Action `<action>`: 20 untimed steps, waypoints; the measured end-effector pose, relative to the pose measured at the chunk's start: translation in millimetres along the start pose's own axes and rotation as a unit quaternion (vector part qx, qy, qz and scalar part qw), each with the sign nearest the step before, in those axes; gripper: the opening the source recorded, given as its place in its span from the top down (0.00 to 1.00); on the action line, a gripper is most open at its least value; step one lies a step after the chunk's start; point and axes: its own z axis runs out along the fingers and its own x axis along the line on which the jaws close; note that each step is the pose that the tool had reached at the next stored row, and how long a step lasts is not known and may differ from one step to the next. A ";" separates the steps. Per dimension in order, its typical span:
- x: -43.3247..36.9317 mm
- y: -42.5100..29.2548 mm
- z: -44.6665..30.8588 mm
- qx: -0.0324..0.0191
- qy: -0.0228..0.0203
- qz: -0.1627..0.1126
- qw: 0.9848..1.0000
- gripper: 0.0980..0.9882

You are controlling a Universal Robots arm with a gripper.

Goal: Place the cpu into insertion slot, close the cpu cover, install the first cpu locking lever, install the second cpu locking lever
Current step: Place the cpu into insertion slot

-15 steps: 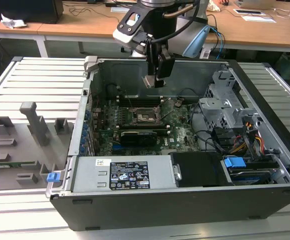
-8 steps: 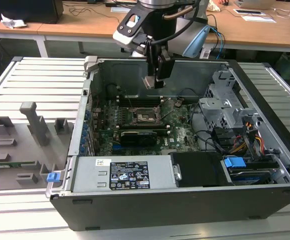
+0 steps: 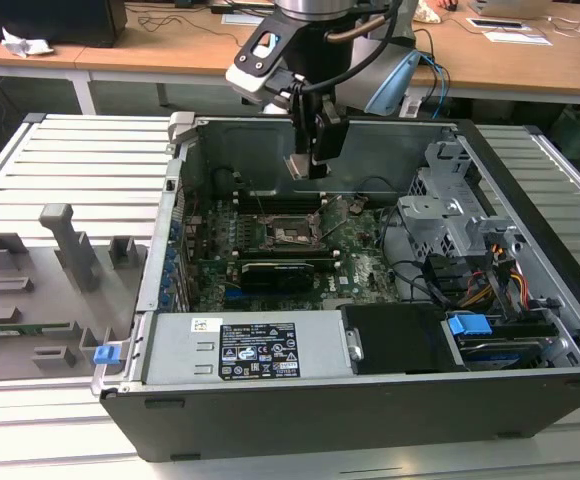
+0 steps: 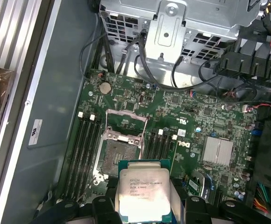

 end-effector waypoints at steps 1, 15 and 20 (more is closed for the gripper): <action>0.0 0.0 0.2 0.000 0.000 0.000 1.000 0.52; -0.1 -0.4 4.6 0.000 0.000 0.000 1.000 0.52; -0.1 -0.5 6.1 0.000 0.000 0.000 1.000 0.52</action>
